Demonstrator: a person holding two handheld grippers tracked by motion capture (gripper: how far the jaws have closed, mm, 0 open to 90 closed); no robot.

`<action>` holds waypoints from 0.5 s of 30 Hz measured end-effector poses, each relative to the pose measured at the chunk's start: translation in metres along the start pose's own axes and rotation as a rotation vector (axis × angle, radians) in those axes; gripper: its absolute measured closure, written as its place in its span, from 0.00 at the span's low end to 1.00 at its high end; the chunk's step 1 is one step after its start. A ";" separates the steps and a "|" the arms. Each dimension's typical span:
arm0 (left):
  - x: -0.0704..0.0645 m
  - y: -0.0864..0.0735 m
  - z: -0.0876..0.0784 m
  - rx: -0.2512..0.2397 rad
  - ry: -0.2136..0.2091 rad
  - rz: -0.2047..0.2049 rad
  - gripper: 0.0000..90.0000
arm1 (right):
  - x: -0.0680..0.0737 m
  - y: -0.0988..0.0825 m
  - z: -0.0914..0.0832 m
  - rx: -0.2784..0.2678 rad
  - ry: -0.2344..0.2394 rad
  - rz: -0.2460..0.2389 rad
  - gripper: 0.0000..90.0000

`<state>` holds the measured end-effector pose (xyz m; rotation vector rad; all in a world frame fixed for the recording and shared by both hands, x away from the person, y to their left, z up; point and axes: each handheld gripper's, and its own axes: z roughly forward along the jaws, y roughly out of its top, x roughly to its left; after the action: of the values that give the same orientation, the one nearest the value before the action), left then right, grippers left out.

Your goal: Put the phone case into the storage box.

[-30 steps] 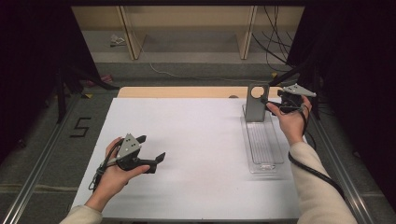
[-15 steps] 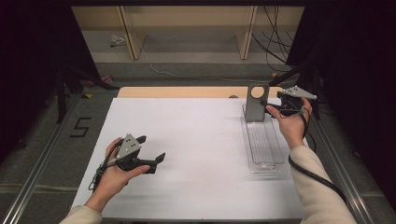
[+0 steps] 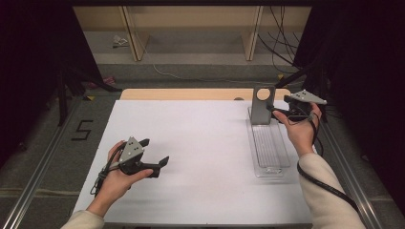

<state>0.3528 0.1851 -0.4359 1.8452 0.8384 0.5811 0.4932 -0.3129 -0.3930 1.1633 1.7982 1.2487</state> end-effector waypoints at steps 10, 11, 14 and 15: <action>0.000 0.000 0.000 0.000 -0.001 0.001 0.08 | 0.008 -0.001 -0.008 0.007 0.020 -0.019 0.23; 0.000 0.000 0.000 0.000 -0.001 0.001 0.08 | 0.009 -0.001 -0.008 0.003 0.023 -0.022 0.23; 0.000 0.000 0.000 0.000 -0.001 0.003 0.08 | 0.012 0.000 -0.011 0.004 0.034 -0.026 0.23; 0.000 0.000 0.000 0.000 -0.001 0.003 0.08 | 0.014 0.000 -0.012 0.003 0.038 -0.029 0.23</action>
<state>0.3525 0.1848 -0.4358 1.8471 0.8346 0.5817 0.4773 -0.3047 -0.3894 1.1178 1.8393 1.2597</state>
